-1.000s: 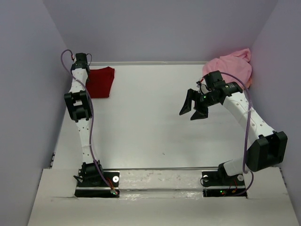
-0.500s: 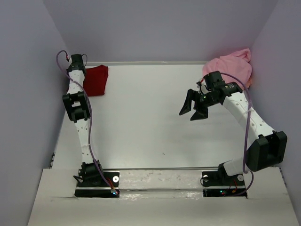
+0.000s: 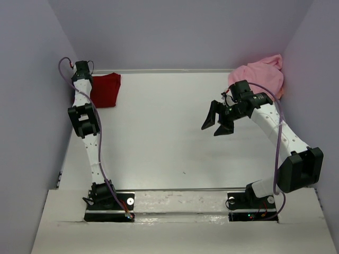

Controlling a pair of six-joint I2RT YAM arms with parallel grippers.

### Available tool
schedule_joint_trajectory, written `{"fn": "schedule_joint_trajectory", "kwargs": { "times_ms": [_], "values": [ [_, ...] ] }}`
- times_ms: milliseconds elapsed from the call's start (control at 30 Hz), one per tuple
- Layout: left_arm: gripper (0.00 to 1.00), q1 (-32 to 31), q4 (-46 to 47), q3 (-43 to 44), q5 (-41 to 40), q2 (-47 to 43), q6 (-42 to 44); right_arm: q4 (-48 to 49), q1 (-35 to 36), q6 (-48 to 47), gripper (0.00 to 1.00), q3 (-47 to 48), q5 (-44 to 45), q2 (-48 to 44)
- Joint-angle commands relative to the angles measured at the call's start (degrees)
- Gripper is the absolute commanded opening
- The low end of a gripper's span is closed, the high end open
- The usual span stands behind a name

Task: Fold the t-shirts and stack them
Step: Put the neatly folded tshirt into the corner of the board with the left arm

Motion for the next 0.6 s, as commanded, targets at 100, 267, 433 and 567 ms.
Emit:
{"fn": "schedule_joint_trajectory", "kwargs": {
  "times_ms": [100,267,433,567],
  "values": [
    [0.27,-0.79,2.63,0.84,3.97,-2.30,-1.17,1.36,-0.28,0.52,0.79,-0.37,-0.84,-0.91],
    [0.27,-1.67,2.72,0.58,3.71,-1.77,-1.17,1.54,-0.28,0.61,0.79,-0.55,-0.84,-1.18],
    [0.28,-2.11,2.72,0.49,4.68,-1.50,-1.43,1.63,-0.28,0.61,0.79,-0.90,-0.92,-1.26],
    [0.29,-2.28,2.54,-0.48,3.63,-1.77,-1.43,2.24,-0.28,0.96,0.79,-0.99,-1.36,-1.18]
  ]
}}
